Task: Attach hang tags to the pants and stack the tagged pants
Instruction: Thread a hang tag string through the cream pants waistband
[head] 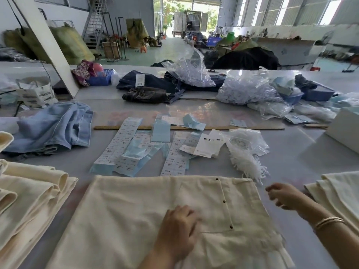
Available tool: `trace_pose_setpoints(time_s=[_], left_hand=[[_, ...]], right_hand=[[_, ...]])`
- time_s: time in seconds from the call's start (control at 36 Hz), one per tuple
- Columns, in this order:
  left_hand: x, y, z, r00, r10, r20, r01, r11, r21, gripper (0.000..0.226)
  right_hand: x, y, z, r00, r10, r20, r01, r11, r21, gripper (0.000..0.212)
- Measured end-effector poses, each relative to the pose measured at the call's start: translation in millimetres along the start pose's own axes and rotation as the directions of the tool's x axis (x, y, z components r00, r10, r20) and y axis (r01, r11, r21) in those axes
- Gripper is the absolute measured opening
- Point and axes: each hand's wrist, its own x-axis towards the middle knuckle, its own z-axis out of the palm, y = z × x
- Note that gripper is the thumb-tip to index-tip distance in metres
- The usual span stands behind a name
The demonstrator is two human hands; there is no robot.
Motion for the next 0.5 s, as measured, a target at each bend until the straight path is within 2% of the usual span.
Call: trace_pose_setpoints(time_s=[0.06, 0.11, 0.17, 0.25, 0.33, 0.42, 0.5], left_hand=[[15.2, -3.6, 0.3, 0.994, -0.107, 0.000, 0.107, 0.994, 0.020, 0.027], [26.5, -7.4, 3.7, 0.980, -0.200, 0.008, 0.199, 0.978, 0.065, 0.035], [29.6, -10.0, 8.8, 0.969, -0.247, 0.010, 0.245, 0.964, 0.105, 0.037], [27.3, -13.6, 14.3, 0.968, -0.249, 0.027, 0.246, 0.966, 0.082, 0.038], [25.9, -19.3, 19.2, 0.974, -0.228, 0.002, 0.228, 0.972, 0.057, 0.039], [26.4, -22.9, 23.3, 0.973, -0.232, -0.013, 0.233, 0.970, 0.071, 0.040], [26.4, -24.5, 27.8, 0.974, -0.226, -0.030, 0.228, 0.972, 0.053, 0.043]], right_hand=[[4.0, -22.5, 7.1, 0.944, -0.229, -0.236, 0.199, 0.970, -0.142, 0.020], [2.0, -51.9, 22.9, 0.831, -0.433, -0.349, 0.385, 0.901, -0.202, 0.016], [3.1, -80.8, 44.2, 0.727, -0.600, -0.334, 0.541, 0.800, -0.261, 0.012], [11.8, -121.3, 75.2, 0.633, -0.743, -0.219, 0.643, 0.662, -0.385, 0.016], [28.8, -149.9, 102.0, 0.618, -0.776, -0.127, 0.637, 0.588, -0.498, 0.026], [48.6, -165.4, 118.9, 0.650, -0.758, -0.063, 0.546, 0.523, -0.655, 0.029], [65.6, -170.0, 124.6, 0.686, -0.724, -0.069, 0.465, 0.509, -0.724, 0.026]])
